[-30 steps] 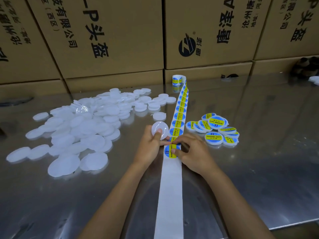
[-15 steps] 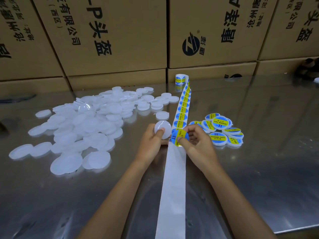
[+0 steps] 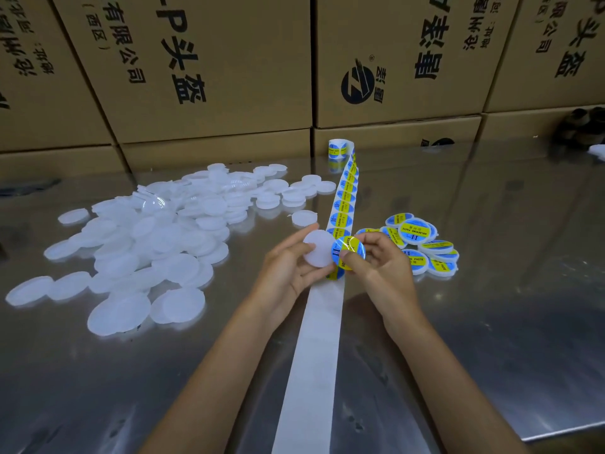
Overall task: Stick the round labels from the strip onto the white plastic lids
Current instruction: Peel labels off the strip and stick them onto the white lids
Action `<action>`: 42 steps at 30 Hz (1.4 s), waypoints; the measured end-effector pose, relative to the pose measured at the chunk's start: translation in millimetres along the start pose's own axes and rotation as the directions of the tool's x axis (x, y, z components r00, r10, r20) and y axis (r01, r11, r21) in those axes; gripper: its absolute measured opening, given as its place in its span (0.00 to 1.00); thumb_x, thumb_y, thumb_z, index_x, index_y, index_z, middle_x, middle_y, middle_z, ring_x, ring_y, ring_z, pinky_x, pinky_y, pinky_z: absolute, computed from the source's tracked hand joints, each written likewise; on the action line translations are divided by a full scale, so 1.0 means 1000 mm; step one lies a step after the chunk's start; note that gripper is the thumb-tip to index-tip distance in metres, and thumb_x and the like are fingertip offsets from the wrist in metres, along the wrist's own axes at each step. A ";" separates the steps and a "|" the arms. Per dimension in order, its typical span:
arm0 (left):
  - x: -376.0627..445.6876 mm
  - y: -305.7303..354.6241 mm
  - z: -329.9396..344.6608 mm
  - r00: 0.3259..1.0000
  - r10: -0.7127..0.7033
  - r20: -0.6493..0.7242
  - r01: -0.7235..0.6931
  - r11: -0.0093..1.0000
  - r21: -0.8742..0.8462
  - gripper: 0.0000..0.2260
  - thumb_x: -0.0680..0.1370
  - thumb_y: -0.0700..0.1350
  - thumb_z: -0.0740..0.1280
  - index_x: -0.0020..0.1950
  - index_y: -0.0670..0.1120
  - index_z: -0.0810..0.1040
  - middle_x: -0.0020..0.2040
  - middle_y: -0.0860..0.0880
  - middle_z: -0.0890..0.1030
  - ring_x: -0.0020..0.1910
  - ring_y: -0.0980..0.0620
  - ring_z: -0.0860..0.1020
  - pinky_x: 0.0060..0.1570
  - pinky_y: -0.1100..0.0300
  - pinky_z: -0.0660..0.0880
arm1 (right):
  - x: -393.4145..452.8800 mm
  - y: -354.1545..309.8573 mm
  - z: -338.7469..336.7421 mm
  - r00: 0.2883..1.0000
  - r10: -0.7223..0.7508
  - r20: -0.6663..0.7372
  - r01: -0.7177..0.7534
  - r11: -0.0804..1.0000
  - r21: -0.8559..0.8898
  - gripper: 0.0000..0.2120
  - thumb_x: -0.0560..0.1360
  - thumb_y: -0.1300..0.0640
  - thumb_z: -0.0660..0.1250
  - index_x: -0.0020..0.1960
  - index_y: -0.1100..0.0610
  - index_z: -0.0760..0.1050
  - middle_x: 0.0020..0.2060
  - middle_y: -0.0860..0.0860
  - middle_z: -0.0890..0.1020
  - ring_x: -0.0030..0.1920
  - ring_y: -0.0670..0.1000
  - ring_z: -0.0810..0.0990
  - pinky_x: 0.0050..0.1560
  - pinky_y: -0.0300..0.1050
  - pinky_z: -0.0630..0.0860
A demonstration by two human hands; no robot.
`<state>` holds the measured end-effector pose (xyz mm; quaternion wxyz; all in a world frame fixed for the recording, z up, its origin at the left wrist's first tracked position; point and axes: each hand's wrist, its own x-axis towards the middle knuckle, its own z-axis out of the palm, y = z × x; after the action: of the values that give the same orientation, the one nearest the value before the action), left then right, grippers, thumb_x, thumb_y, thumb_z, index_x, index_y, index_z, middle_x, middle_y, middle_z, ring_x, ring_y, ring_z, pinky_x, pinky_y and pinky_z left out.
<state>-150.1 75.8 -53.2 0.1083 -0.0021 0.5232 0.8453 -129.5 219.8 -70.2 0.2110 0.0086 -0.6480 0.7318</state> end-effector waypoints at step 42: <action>-0.007 -0.003 0.013 0.971 -0.152 0.182 0.169 0.982 -0.083 0.18 0.81 0.39 0.57 0.68 0.42 0.77 0.61 0.38 0.82 0.56 0.42 0.83 0.55 0.51 0.82 | -0.001 0.013 -0.005 0.977 -0.207 -0.056 0.177 0.927 -0.330 0.15 0.79 0.49 0.68 0.38 0.56 0.74 0.31 0.52 0.78 0.33 0.52 0.75 0.37 0.49 0.74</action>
<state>-141.1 87.0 -49.3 0.2217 0.0243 0.4679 0.8552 -131.4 223.6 -83.1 0.3089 0.0046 -0.7451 0.5911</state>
